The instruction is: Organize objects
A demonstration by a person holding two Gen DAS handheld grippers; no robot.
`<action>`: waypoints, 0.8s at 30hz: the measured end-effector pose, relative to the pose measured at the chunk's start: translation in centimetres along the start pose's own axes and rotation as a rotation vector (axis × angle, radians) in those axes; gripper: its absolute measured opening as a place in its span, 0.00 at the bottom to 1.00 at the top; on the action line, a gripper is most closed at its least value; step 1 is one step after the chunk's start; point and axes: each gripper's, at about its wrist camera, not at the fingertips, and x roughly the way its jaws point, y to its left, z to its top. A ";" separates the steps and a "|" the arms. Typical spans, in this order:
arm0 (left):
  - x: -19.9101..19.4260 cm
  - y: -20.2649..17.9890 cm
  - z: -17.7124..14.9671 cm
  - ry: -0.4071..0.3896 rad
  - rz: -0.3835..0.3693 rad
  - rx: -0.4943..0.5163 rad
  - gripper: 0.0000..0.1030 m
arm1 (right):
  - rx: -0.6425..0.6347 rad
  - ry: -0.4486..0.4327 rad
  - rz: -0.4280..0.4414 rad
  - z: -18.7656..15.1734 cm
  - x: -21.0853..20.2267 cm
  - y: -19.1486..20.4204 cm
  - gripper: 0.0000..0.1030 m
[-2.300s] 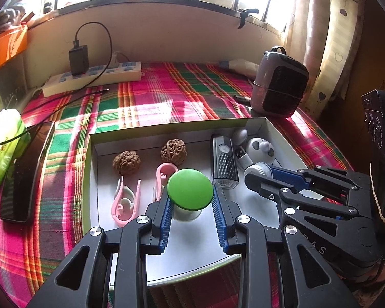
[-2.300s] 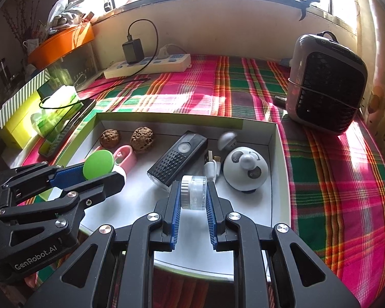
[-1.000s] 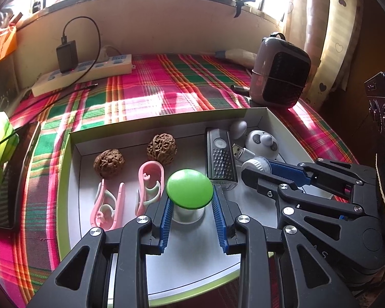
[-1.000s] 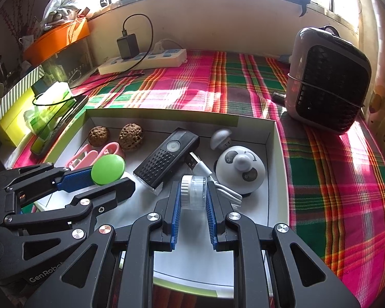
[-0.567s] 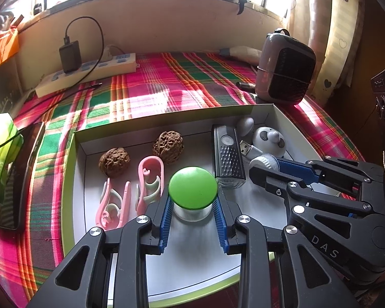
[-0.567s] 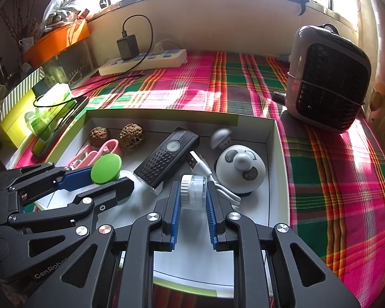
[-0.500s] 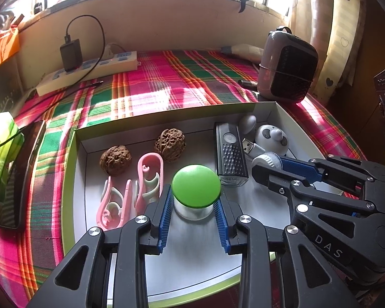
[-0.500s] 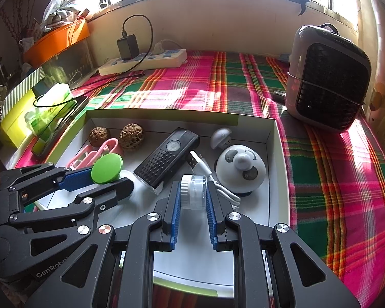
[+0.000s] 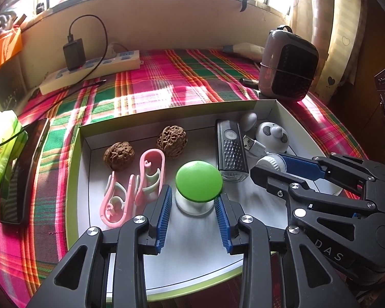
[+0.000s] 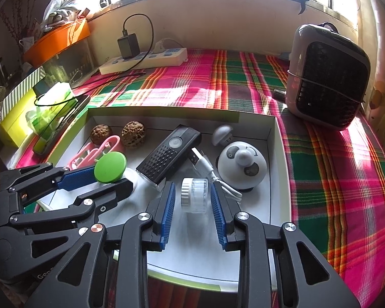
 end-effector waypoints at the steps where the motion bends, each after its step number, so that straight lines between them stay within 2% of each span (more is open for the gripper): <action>1: -0.1 0.1 0.0 -0.001 0.001 -0.002 0.31 | 0.001 0.000 0.000 0.0 0.0 0.0 0.31; 14: -2.1 -0.1 -0.6 -0.031 0.033 -0.008 0.34 | 0.003 -0.018 -0.010 -0.5 -1.3 0.3 0.40; 24: -4.5 -0.4 -1.7 -0.054 0.059 -0.017 0.35 | 0.015 -0.045 -0.016 -1.5 -3.4 0.8 0.42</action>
